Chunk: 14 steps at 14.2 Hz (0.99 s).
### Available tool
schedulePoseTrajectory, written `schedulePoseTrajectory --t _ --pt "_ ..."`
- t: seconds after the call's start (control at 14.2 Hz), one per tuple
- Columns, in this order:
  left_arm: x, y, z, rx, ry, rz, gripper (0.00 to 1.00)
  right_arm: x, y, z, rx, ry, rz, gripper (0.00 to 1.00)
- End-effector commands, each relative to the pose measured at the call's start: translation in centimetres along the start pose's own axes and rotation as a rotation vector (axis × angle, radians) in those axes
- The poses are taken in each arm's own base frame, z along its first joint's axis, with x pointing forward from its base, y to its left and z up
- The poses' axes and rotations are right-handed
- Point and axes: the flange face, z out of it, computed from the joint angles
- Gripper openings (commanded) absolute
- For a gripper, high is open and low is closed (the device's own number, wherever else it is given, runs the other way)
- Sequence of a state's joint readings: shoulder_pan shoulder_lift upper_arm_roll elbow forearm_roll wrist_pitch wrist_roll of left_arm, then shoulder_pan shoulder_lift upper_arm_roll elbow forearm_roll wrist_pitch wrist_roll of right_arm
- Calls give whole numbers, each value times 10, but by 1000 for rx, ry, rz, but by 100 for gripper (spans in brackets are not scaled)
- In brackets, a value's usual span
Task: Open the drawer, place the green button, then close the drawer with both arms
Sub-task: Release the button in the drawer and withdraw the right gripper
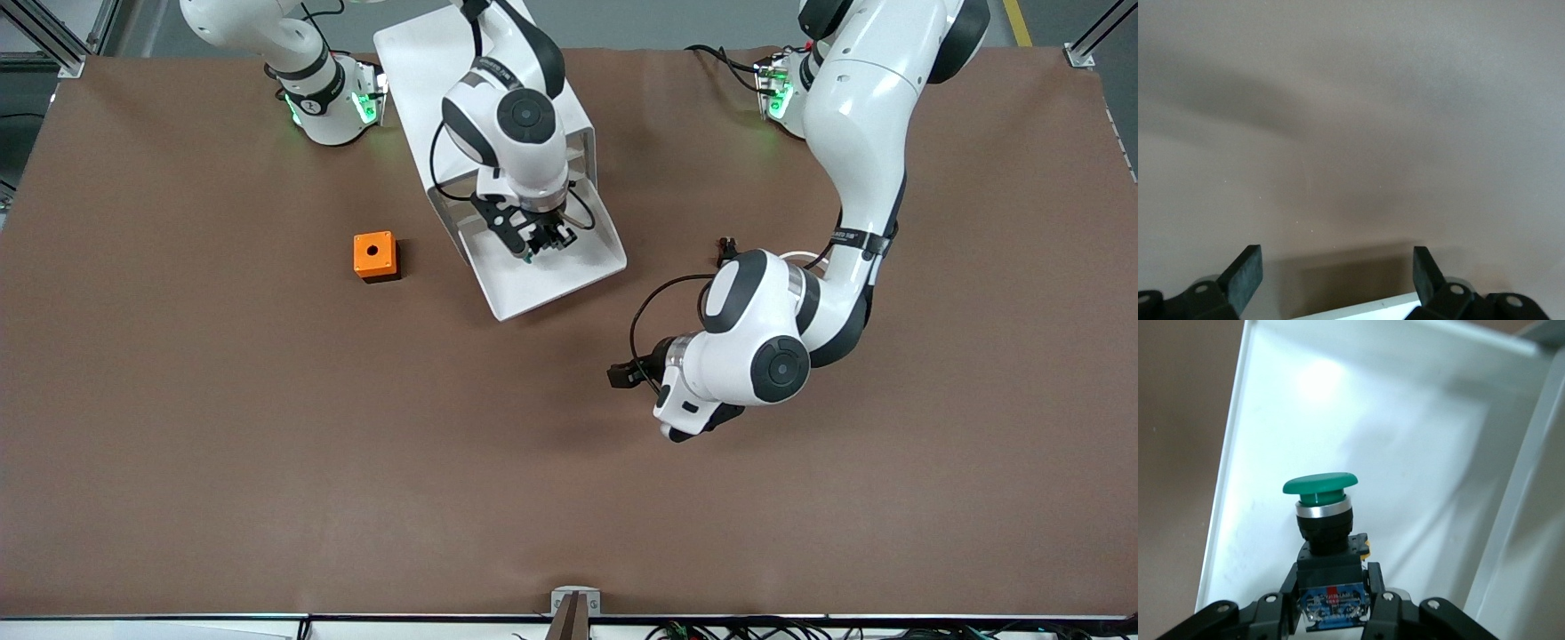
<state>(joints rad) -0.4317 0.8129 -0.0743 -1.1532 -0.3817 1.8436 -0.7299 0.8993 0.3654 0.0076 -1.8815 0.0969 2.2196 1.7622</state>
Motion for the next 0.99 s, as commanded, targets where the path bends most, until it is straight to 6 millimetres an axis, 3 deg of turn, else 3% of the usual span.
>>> schedulePoseTrajectory --t 0.0,0.14,0.28,0.35,0.42,0.49,0.64,0.71,0.85,0.92 --pt "-3 -2 -4 32 47 -29 99 -7 -10 11 18 4 44 0" --pt "-7 5 0 52 106 -45 99 -24 -15 26 11 10 53 0" --pt "-11 13 5 47 151 -67 99 -29 -19 38 22 9 76 3" --pt "-15 17 6 43 166 -65 99 -28 -21 39 27 7 84 29" --pt "-16 19 8 43 172 -75 99 -29 -22 41 26 7 85 82" --pt "-16 20 9 42 183 -92 99 -28 -23 41 27 9 84 100" --pt "-17 24 13 38 204 -99 99 -17 -34 27 50 21 65 100" --pt "-15 24 13 27 214 -113 99 -2 -41 17 52 28 39 100" --pt "-19 30 21 24 232 -142 99 34 -54 -16 -16 35 -113 100" --pt "-20 30 23 35 249 -146 99 63 -59 -39 -51 30 -203 100"
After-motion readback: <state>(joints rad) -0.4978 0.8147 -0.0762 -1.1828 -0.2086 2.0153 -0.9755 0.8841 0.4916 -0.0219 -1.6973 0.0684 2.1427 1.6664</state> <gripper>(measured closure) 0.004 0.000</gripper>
